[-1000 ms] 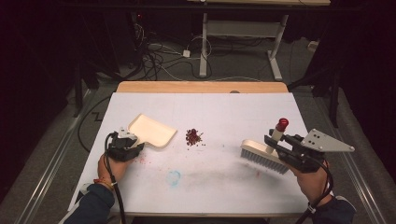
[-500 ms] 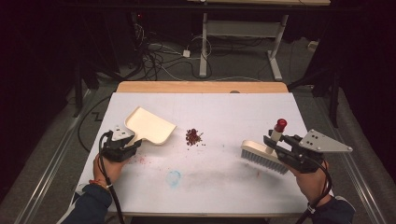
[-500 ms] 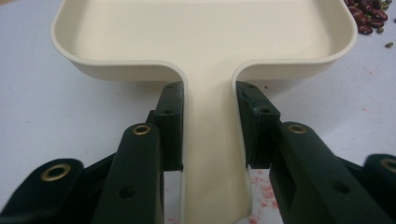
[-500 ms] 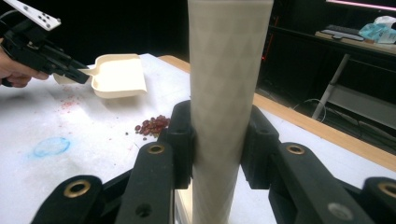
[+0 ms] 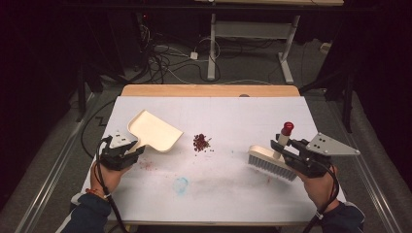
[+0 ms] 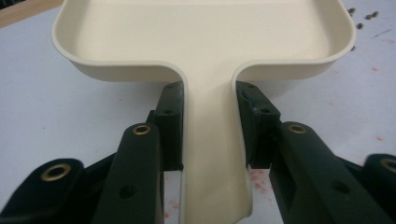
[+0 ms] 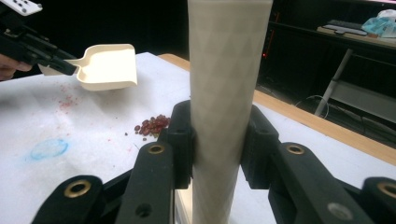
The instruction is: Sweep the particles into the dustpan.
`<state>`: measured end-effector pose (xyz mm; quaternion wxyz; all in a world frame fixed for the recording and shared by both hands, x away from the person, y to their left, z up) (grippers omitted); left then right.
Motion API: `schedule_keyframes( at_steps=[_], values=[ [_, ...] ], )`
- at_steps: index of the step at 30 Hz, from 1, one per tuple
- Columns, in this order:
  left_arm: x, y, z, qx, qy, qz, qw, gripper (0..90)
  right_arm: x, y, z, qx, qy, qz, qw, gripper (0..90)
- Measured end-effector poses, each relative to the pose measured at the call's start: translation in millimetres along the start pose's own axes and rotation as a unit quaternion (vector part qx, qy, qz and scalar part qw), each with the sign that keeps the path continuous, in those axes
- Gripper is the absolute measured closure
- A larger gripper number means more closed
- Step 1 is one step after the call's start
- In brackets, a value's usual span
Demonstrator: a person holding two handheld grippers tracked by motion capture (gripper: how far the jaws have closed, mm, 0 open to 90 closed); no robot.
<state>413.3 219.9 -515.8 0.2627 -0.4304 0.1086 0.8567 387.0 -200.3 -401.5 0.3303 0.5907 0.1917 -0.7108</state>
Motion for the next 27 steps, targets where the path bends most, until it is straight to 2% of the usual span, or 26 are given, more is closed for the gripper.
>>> schedule_keyframes(
  at_steps=[8, 11, 15, 17, 19, 23, 25, 26, 27],
  values=[
    [2.5, 15.5, 6.8, 0.021, -0.016, -0.023, 0.9994, 63.5, 3.2, 1.6, -4.8, 0.001, -0.002, 0.001, 1.0, 69.7],
    [4.9, 22.7, 9.2, 0.029, -0.029, -0.041, 0.9983, 63.5, 4.4, 3.6, -5.3, 0.006, -0.003, 0.003, 1.0, 69.7],
    [9.0, 32.1, 14.3, 0.044, -0.038, -0.047, 0.9972, 63.5, 5.3, 6.0, -9.1, 0.008, -0.002, -0.005, 1.0, 69.7],
    [12.5, 37.0, 16.6, 0.051, -0.044, -0.048, 0.9965, 63.5, 3.9, 9.0, -15.3, 0.011, 0.0, -0.001, 0.9999, 69.7],
    [18.7, 43.8, 18.4, 0.068, -0.055, -0.045, 0.9951, 63.5, 3.0, 12.3, -21.2, 0.015, 0.001, -0.002, 0.9999, 69.7],
    [23.5, 48.9, 18.0, 0.075, -0.071, -0.047, 0.9936, 63.5, 1.8, 17.2, -33.5, 0.018, 0.002, -0.001, 0.9998, 69.8],
    [25.3, 54.3, 18.5, 0.084, -0.08, -0.05, 0.992, 63.5, -5.2, 19.5, -46.9, 0.029, 0.021, 0.003, 0.9994, 69.8],
    [25.3, 54.3, 18.5, 0.084, -0.08, -0.05, 0.992, 63.5, -7.8, 19.5, -52.1, 0.031, 0.026, 0.006, 0.9991, 69.8],
    [28.4, 58.5, 18.3, 0.09, -0.09, -0.055, 0.9903, 63.5, -9.9, 19.1, -57.9, 0.03, 0.028, 0.008, 0.9991, 69.8]
  ],
)
Point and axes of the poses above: each handheld gripper's, and its own axes: z roughly backward along the jaws, x roughly out of its underside, y roughly to its right, the point moved 10 cm from there along -z, roughly forward along the jaws, and after that the axes turned 4 degrees about y, right-handed, at the moved point
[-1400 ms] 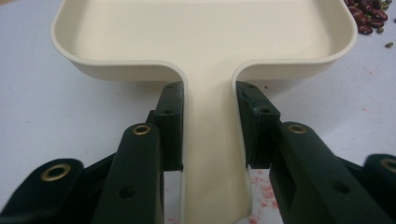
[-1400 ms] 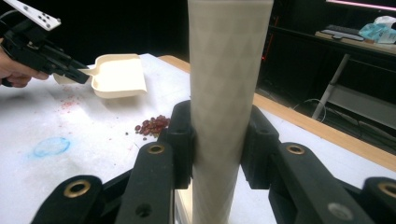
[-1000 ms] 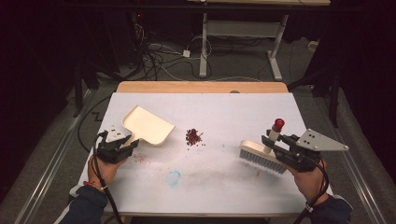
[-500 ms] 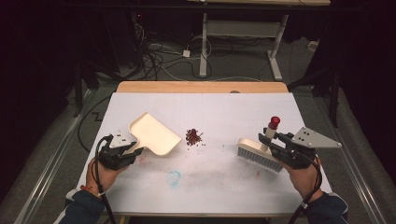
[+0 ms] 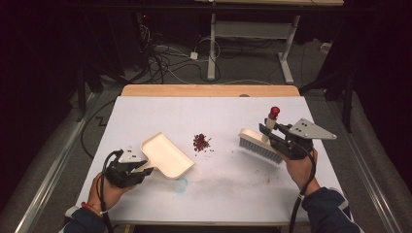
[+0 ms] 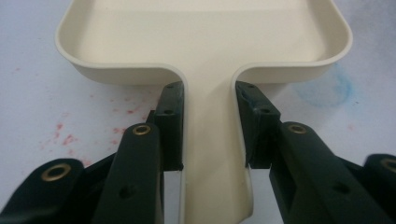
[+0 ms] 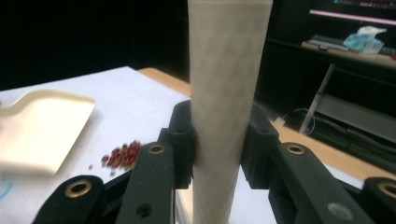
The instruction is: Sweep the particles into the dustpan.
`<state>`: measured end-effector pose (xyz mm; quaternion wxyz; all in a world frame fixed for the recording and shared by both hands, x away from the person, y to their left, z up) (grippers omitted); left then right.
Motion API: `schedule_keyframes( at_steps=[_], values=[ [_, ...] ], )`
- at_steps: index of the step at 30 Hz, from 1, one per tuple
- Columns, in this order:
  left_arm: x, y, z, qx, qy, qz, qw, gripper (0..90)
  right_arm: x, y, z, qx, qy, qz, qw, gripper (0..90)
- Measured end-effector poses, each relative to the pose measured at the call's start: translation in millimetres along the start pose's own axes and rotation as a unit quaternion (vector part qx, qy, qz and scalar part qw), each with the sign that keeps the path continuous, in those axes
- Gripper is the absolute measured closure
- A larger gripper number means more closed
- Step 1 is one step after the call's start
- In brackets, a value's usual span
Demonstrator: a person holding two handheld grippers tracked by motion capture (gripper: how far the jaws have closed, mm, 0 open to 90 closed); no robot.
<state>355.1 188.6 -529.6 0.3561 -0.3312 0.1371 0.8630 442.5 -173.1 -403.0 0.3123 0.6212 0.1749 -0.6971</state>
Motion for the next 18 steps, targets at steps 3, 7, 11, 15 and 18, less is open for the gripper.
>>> schedule_keyframes(
  at_steps=[3, 7, 11, 15, 18],
  values=[
    [4.4, 6.1, -4.9, 0.007, -0.017, -0.01, 0.9998, 63.5, -4.0, -3.7, -20.4, -0.01, -0.002, 0.0, 0.9999, 69.8],
    [3.7, 9.3, -8.4, 0.014, -0.017, -0.008, 0.9997, 63.5, -10.2, -6.6, -50.8, -0.015, -0.007, 0.0, 0.9999, 69.8],
    [4.6, 10.6, -15.1, 0.017, -0.021, -0.008, 0.9996, 63.4, -19.0, -10.6, -81.5, -0.001, 0.002, 0.003, 1.0, 69.8],
    [4.1, 10.6, -15.0, 0.018, -0.02, -0.008, 0.9996, 63.4, -24.4, -20.3, -111.9, -0.005, 0.007, -0.01, 0.9999, 69.8],
    [2.9, 10.5, -15.5, 0.018, -0.021, -0.005, 0.9996, 63.4, -23.1, -30.1, -132.8, -0.007, -0.001, -0.001, 1.0, 69.8]
  ],
)
Point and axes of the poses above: each handheld gripper's, and its own axes: z roughly backward along the jaws, x roughly out of its underside, y roughly to its right, the point moved 10 cm from there along -z, roughly forward along the jaws, and after that the axes turned 4 degrees about y, right-handed, at the moved point
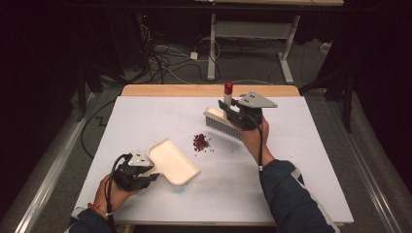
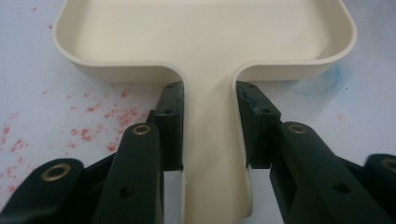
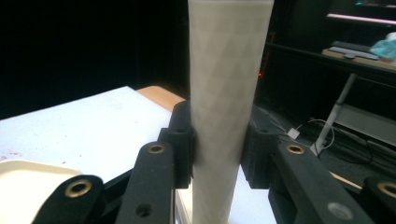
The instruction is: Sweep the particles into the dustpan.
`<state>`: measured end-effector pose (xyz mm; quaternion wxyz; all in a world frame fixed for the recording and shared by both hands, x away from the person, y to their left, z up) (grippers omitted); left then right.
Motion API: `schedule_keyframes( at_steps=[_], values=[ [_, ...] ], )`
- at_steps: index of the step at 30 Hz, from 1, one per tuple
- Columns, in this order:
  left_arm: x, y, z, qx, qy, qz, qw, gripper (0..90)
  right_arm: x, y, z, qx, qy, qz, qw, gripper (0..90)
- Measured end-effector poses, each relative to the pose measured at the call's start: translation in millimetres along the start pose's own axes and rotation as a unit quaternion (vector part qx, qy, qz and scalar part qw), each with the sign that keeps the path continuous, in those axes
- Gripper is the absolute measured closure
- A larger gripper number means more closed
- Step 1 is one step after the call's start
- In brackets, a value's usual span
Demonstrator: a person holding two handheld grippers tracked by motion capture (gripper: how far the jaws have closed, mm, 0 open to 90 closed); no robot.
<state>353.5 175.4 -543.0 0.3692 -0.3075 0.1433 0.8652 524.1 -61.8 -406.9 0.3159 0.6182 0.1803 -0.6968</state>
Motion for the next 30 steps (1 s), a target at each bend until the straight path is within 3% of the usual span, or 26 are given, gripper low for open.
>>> schedule_keyframes(
  at_steps=[5, 6, 9, 12, 17, 20, 25, 30],
  values=[
    [-2.2, 0.0, -2.3, 0.0, 0.001, -0.003, 1.0, 63.4, 3.7, -5.8, -19.1, 0.018, 0.006, 0.014, 0.9997, 69.8],
    [-2.2, -0.2, -2.8, 0.003, 0.002, 0.0, 1.0, 63.4, 9.2, -7.0, -26.6, 0.021, 0.002, 0.006, 0.9998, 69.9],
    [-3.0, 0.0, -5.2, 0.004, 0.001, 0.001, 1.0, 63.4, 17.1, -11.7, -35.6, 0.015, -0.007, 0.009, 0.9998, 69.8],
    [-4.0, 0.7, -6.7, 0.003, -0.001, 0.0, 1.0, 63.4, 16.8, -16.2, -36.3, 0.01, -0.007, 0.007, 0.9999, 69.8],
    [-7.8, 3.2, -10.1, 0.003, -0.002, -0.004, 1.0, 63.4, 17.5, -35.1, -33.0, -0.027, -0.014, 0.014, 0.9994, 69.8],
    [-9.3, 5.2, -11.2, 0.0, -0.001, -0.005, 1.0, 63.4, 16.2, -44.3, -29.6, -0.049, -0.004, -0.01, 0.9988, 69.8],
    [-10.6, 7.7, -14.1, -0.002, -0.002, -0.004, 1.0, 63.4, 17.4, -62.1, -23.7, -0.062, -0.008, 0.005, 0.998, 69.6],
    [-12.4, 12.9, -18.3, -0.009, -0.003, 0.0, 1.0, 63.4, 19.8, -72.6, -17.7, -0.054, -0.013, 0.016, 0.9983, 69.2]
  ],
)
Point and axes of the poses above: each handheld gripper's, and its own axes: z roughly backward along the jaws, x roughly out of its underside, y roughly to its right, the point moved 10 cm from there along -z, roughly forward along the jaws, and after that the axes turned 4 degrees about y, right-handed, at the moved point
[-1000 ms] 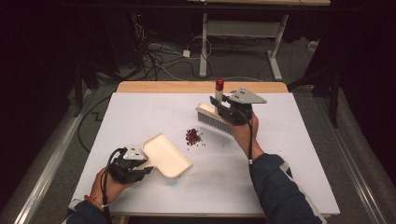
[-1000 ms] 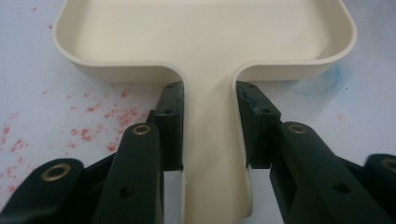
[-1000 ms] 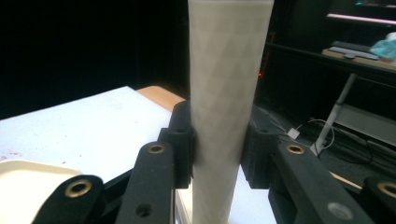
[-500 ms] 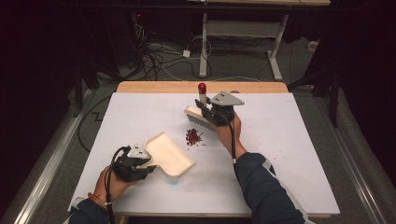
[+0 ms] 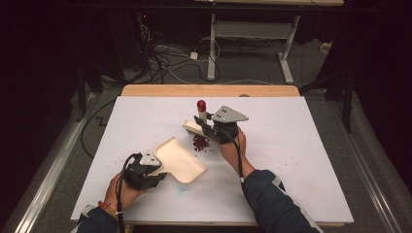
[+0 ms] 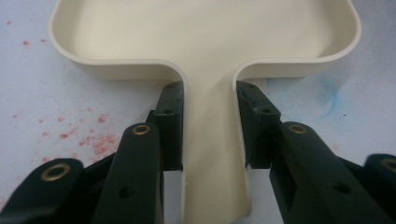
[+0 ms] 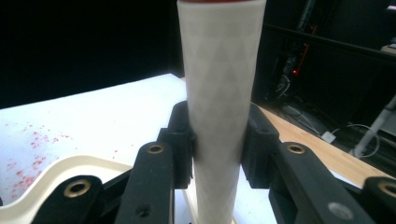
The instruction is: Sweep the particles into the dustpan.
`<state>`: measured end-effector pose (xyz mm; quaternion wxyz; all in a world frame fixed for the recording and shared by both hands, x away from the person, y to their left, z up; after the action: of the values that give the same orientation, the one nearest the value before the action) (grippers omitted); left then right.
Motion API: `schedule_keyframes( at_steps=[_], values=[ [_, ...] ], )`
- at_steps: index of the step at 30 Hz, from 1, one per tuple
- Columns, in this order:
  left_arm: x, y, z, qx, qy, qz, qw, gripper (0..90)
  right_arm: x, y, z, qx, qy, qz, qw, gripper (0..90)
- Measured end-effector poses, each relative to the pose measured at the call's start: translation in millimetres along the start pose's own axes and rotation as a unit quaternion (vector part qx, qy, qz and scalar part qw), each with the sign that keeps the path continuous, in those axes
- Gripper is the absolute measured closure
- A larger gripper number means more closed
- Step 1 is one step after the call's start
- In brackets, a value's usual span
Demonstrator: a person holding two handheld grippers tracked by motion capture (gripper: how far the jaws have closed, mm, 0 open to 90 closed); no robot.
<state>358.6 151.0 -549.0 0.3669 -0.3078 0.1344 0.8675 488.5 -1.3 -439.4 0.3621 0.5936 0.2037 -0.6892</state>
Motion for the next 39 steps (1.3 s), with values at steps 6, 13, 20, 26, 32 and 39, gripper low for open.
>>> schedule_keyframes(
  at_steps=[6, 13, 20, 26, 32, 39],
  values=[
    [-4.9, 10.3, -3.0, -0.014, -0.002, 0.002, 0.9999, 63.4, 2.8, -10.2, 4.1, 0.006, 0.003, 0.003, 1.0, 68.8],
    [-7.4, 15.0, -7.8, -0.023, -0.003, 0.006, 0.9997, 63.4, -0.8, -33.2, 15.1, -0.004, 0.005, -0.004, 1.0, 69.1],
    [-5.3, 14.2, -10.5, -0.01, -0.009, 0.018, 0.9998, 63.3, -3.0, -53.5, 21.4, -0.02, 0.003, 0.001, 0.9998, 69.1],
    [-4.9, 14.4, -12.3, -0.007, -0.011, 0.021, 0.9997, 63.1, -3.7, -65.9, 24.3, -0.029, 0.005, 0.001, 0.9996, 68.9],
    [-3.4, 13.7, -15.4, -0.005, -0.016, 0.02, 0.9997, 63.1, -4.3, -81.3, 31.7, -0.04, 0.012, -0.004, 0.9991, 68.9],
    [-3.6, 11.6, -16.9, -0.003, -0.017, 0.016, 0.9997, 63.1, -5.7, -91.6, 37.6, -0.05, 0.013, -0.006, 0.9986, 69.0]
  ],
)
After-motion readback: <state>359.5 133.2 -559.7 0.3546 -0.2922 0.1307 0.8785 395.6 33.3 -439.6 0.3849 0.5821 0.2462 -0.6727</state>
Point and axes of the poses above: each handheld gripper's, and its own axes: z roughly backward along the jaws, x roughly out of its underside, y roughly to its right, the point moved 10 cm from there along -z, roughly forward along the jaws, and after that the axes turned 4 degrees about y, right-handed, at the moved point
